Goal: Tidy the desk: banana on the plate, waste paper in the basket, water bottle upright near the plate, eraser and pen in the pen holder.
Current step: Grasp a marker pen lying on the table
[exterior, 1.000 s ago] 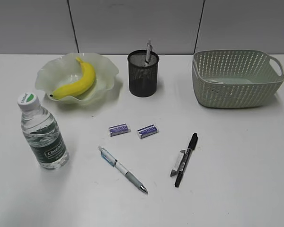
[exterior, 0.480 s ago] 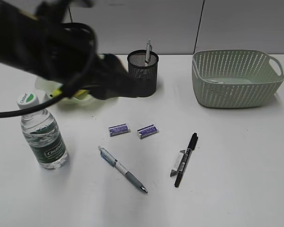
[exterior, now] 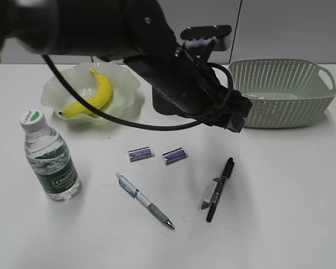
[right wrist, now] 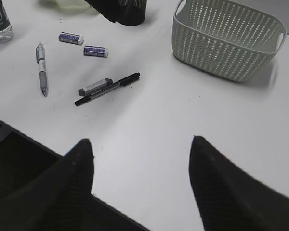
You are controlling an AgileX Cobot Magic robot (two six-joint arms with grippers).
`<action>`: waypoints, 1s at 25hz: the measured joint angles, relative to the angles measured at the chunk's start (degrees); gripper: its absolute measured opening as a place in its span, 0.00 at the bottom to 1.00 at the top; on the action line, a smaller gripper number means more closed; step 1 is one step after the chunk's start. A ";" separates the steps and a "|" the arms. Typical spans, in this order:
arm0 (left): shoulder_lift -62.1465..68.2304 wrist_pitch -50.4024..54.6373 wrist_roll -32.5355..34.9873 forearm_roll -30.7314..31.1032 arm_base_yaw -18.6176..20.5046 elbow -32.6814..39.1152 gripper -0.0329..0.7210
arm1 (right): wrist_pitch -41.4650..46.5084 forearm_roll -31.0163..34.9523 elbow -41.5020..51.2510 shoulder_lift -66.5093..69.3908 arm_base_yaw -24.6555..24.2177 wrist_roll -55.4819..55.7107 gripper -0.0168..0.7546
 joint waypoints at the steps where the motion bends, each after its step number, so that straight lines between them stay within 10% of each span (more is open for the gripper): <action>1: 1.98 1.63 -3.59 3.59 -0.51 -2.18 0.62 | 0.00 0.00 0.00 0.00 0.00 0.00 0.66; 13: 20.83 23.23 -25.70 25.28 -6.62 -29.56 0.62 | 0.00 0.00 0.00 0.00 0.00 0.00 0.66; 25: 33.81 31.05 -28.71 28.57 -6.84 -43.34 0.61 | 0.00 0.00 0.00 0.00 0.00 -0.04 0.66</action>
